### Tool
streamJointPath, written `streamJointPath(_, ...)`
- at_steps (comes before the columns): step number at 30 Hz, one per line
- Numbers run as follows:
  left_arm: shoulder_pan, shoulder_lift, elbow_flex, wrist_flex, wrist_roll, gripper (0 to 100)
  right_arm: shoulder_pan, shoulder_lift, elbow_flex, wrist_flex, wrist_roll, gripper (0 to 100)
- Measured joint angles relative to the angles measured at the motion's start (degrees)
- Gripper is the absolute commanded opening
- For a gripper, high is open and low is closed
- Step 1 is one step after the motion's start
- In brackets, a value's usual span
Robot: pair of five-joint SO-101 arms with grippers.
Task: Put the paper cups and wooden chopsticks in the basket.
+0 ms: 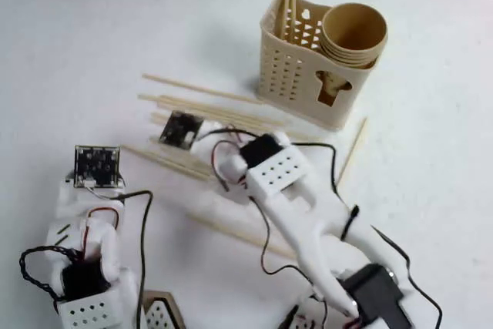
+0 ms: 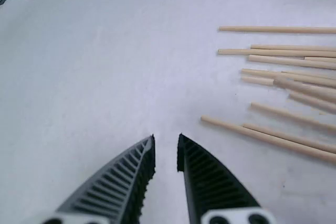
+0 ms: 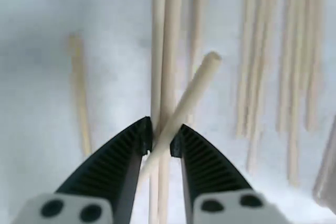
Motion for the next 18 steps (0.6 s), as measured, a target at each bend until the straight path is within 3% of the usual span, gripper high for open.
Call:
streamJointPath(7, 0.0, 0.0, 0.0, 0.0, 0.0, 9, 5.3, -7.9, 0.0, -0.3, -3.0, 1.9)
streamJointPath(18, 0.0, 0.0, 0.0, 0.0, 0.0, 9, 6.9, -24.1, 0.0, -9.7, -12.9, 1.9)
